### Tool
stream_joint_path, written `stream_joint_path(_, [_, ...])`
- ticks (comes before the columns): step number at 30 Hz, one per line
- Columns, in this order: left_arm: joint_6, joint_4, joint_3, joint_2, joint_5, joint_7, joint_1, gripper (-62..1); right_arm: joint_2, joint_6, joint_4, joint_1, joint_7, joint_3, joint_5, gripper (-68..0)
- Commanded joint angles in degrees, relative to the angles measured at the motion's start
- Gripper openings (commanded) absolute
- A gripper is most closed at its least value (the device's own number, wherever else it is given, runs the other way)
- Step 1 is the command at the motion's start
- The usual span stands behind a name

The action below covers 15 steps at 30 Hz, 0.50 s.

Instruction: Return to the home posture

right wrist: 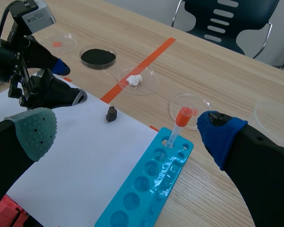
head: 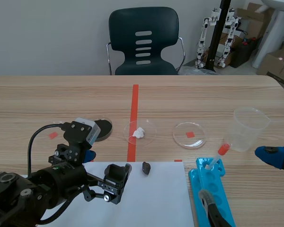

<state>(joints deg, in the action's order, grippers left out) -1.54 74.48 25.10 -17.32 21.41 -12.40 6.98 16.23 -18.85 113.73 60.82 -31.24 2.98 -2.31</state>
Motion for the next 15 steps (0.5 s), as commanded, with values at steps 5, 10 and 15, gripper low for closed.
stream_joint_path(5, [-0.11, 0.70, -0.48, -0.28, -0.07, 1.81, -0.17, -0.2, 0.28, 0.17, 0.61, -0.02, -0.83, 0.33, -0.46, -5.2])
stream_joint_path(10, [-0.11, 0.70, -3.72, -0.85, -0.04, 2.51, -0.17, -0.2, 0.28, 0.17, 0.61, -0.02, -0.83, 0.33, -0.46, -5.2])
stream_joint_path(15, [-0.11, 0.70, -7.67, -0.85, -0.04, 2.45, -0.17, -0.2, 0.28, 0.17, 0.61, -0.02, -0.83, 0.33, -0.46, -5.2])
